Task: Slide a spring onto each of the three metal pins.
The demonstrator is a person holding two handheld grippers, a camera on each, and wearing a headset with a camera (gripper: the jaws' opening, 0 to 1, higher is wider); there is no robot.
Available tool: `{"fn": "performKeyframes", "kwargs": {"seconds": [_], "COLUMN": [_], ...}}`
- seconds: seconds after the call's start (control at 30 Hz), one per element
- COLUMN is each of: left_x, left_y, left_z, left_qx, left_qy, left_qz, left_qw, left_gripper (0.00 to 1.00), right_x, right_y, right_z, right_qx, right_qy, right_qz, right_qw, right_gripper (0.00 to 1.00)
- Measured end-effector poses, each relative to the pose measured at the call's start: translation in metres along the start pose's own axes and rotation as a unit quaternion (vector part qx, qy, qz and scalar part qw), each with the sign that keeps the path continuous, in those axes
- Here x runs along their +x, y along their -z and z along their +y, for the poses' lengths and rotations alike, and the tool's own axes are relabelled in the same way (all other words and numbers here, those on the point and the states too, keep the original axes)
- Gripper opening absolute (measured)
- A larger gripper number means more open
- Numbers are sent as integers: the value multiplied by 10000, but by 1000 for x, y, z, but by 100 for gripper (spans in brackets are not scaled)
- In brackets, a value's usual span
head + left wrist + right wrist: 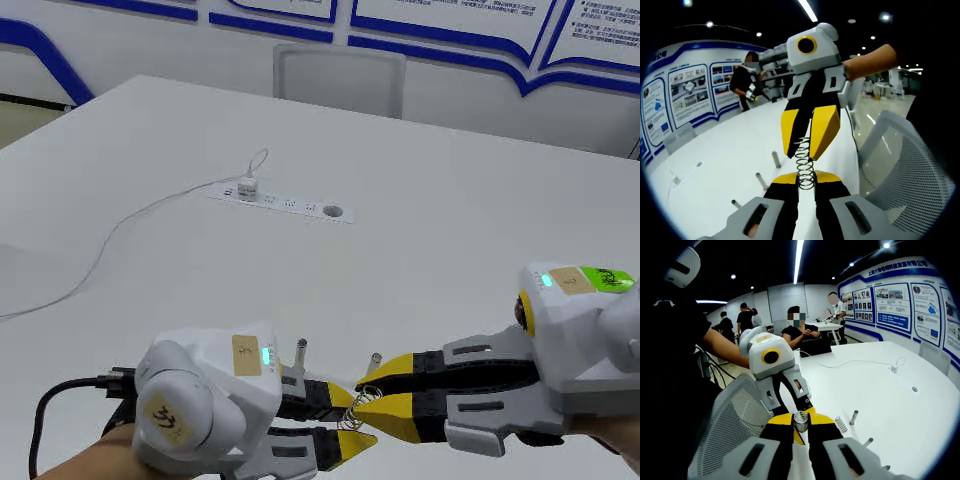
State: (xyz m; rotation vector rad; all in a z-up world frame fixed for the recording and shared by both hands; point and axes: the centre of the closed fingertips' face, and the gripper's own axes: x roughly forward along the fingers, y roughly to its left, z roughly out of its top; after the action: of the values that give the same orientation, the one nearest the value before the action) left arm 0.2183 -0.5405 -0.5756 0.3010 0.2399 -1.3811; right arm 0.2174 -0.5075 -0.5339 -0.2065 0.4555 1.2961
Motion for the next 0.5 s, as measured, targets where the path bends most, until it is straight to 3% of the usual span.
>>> {"fn": "performKeyframes", "kwargs": {"seconds": [0.17,0.27,0.4,0.5], "left_x": [-4,-5,-9,-11], "left_y": [-2,-3,-5,-4], "left_z": [4,8,17,20], "left_qx": [279,304,127,105], "left_qy": [-242,-331,-495,-573], "left_qz": [-106,-121,-200,-202], "left_qw": [9993,9989,9985,9981], "left_gripper": [12,14,27,32], "right_x": [1,2,2,0], "right_y": [-1,-3,-3,-5], "right_z": [-3,-5,-8,-12], "right_qx": [13,38,17,35], "right_qy": [71,92,135,203], "right_qz": [42,30,62,69], "right_qw": [10000,9999,9999,9998], "right_gripper": [10,10,10,10]}}
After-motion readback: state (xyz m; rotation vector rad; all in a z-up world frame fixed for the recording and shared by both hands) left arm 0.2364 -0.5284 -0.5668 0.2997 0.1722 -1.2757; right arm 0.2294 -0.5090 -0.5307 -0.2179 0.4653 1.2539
